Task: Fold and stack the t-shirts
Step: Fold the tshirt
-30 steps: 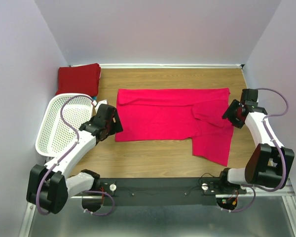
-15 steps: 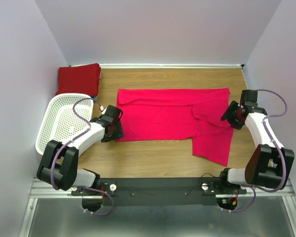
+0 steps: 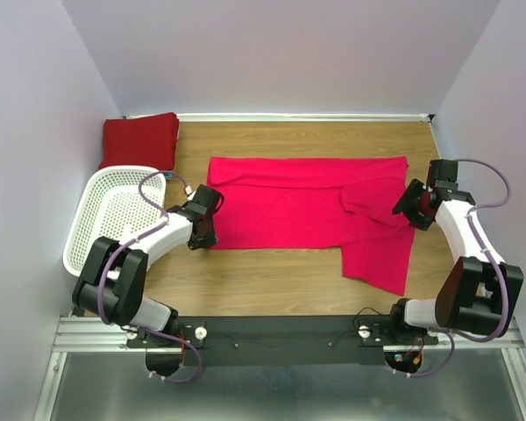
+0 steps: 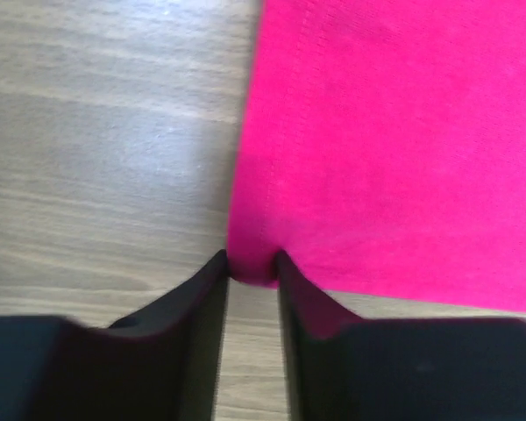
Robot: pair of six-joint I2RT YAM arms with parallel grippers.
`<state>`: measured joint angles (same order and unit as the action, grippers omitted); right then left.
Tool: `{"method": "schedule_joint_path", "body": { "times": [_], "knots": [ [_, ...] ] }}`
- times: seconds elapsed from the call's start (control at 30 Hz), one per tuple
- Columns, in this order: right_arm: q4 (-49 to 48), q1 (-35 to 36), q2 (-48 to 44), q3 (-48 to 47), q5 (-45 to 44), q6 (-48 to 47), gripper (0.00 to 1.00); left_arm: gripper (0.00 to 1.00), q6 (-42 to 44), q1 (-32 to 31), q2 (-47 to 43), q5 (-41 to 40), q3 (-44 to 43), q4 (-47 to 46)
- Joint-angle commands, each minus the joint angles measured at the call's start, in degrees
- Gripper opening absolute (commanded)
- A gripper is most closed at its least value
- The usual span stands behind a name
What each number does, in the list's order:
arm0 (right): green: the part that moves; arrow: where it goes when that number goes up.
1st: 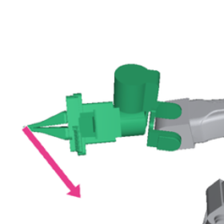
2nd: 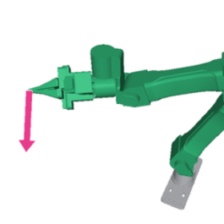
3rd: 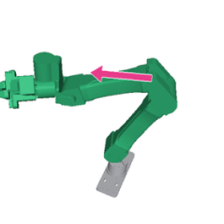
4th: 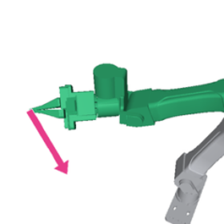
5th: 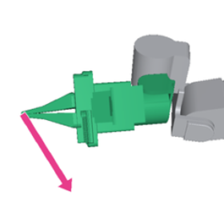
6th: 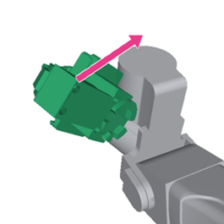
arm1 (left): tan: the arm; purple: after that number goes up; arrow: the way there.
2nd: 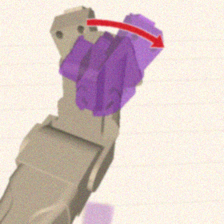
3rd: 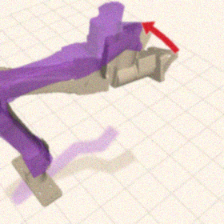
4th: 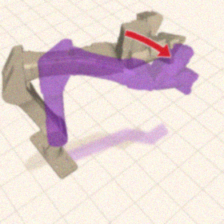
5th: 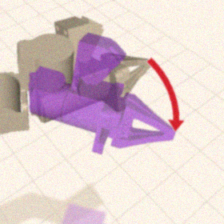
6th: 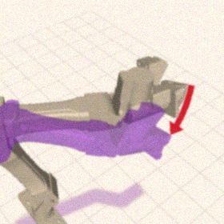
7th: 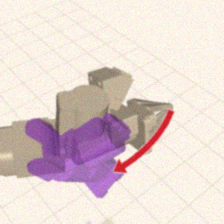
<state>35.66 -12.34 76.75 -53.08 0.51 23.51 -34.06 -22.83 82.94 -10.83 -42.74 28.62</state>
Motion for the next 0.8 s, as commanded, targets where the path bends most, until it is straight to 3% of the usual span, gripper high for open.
{"method": "schedule_joint_path", "body": {
  "times": [0.0, 0.13, 0.47, 0.77],
  "knots": [
    [0.29, -0.05, -1.08, 1.13, -0.16, -0.39, 0.65, 0.17, -0.13, -0.37, 2.67, 1.51, 1.43, 0.65],
    [0.11, -0.05, -0.11, 1.93, -3.85, -0.04, 0.65, 0.04, 0.57, -0.37, 1.62, 2.04, 1.52, -0.23],
    [0.37, -0.40, 6.74, 1.75, -12.18, 0.31, 0.62, 0.03, 1.72, -0.37, -3.48, 3.80, 3.72, -3.57],
    [0.38, -5.32, 10.96, 2.45, -10.97, 1.19, 0.57, 0.03, 2.77, -0.37, -5.68, 5.64, 4.68, -5.42]
  ]
}}
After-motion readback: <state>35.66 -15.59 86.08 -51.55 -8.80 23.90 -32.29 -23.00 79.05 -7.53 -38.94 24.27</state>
